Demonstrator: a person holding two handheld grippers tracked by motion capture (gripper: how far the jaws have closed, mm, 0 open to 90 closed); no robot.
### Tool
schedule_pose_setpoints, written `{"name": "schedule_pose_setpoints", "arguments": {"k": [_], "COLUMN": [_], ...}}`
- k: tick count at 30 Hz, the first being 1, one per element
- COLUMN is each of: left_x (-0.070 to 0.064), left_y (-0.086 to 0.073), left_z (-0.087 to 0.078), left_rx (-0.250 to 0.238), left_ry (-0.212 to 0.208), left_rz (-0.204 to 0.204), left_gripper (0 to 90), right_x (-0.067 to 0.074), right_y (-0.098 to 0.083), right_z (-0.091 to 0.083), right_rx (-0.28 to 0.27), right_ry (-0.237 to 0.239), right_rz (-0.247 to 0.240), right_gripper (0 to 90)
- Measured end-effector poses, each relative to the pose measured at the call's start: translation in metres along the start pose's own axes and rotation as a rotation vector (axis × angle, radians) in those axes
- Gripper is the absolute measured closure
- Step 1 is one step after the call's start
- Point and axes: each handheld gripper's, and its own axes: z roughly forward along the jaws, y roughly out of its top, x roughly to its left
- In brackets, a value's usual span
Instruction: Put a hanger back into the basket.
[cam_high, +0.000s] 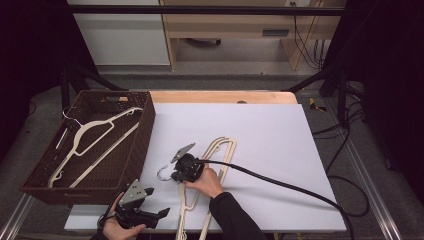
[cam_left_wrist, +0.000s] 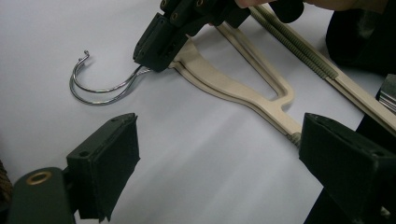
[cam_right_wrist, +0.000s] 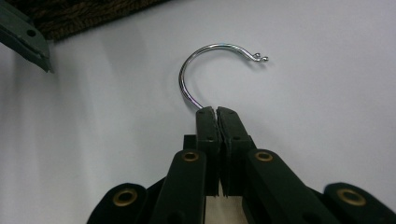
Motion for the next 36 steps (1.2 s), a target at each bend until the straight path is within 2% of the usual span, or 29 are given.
{"name": "schedule_pose_setpoints", "arguments": {"k": [4,8,15,16,21,25,30,31,32,36], "left_x": [0.0,-0.002,-0.004,-0.004,-0.005,-0.003,0.0,-0.001,-0.001,-0.005], "left_y": [0.001,0.003,0.017,0.018,0.029,0.04,0.05,0.052,0.053,0.059], "left_z": [-0.001,-0.001,0.0,0.001,0.011,0.025,0.042,0.045,0.046,0.05], "left_rx": [-0.007,-0.013,-0.036,-0.031,-0.011,0.012,0.035,0.038,0.041,0.045], "left_ry": [0.002,-0.005,-0.033,-0.034,-0.049,-0.083,-0.123,-0.128,-0.131,-0.134], "left_rz": [-0.002,-0.004,-0.05,-0.055,-0.082,-0.119,-0.186,-0.194,-0.202,-0.209], "left_gripper": [11.9,11.9,14.3,15.1,18.9,25.0,37.7,40.2,42.7,53.4], "right_x": [0.001,0.002,0.007,0.008,0.01,0.011,0.013,0.013,0.013,0.016], "right_y": [0.001,0.004,0.008,0.009,0.011,0.012,0.01,0.009,0.009,0.009], "right_z": [-0.004,-0.012,-0.026,-0.029,-0.041,-0.051,-0.062,-0.064,-0.066,-0.074], "right_rx": [-0.008,-0.038,-0.079,-0.092,-0.12,-0.144,-0.174,-0.182,-0.186,-0.203], "right_ry": [-0.006,-0.006,-0.01,-0.014,-0.017,-0.015,-0.016,-0.019,-0.018,-0.031], "right_rz": [-0.009,-0.02,-0.047,-0.037,-0.047,-0.054,-0.061,-0.053,-0.065,-0.072], "right_gripper": [88.9,88.9,89.0,89.0,89.0,89.0,89.0,89.0,89.0,88.9]}}
